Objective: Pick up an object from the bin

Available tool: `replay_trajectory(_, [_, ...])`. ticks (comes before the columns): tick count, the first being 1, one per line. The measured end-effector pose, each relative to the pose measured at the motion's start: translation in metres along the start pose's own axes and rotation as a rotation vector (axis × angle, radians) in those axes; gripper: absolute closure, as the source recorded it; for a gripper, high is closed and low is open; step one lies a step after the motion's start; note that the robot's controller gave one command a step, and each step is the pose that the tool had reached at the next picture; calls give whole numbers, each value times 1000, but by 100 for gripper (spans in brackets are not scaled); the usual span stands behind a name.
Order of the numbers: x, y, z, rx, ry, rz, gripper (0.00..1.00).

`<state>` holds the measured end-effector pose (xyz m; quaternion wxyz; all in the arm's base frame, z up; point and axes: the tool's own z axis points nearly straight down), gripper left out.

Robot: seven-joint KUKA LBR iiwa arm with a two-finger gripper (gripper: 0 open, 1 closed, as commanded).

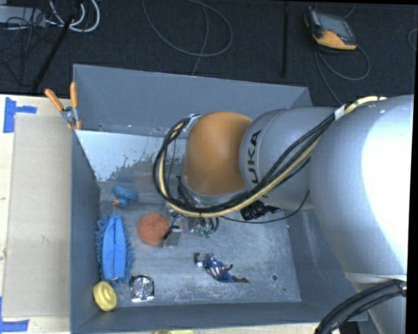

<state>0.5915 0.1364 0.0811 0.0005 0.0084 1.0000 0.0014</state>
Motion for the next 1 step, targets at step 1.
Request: replay_trajectory(1, [4,5,-171,1,-7,-5,100])
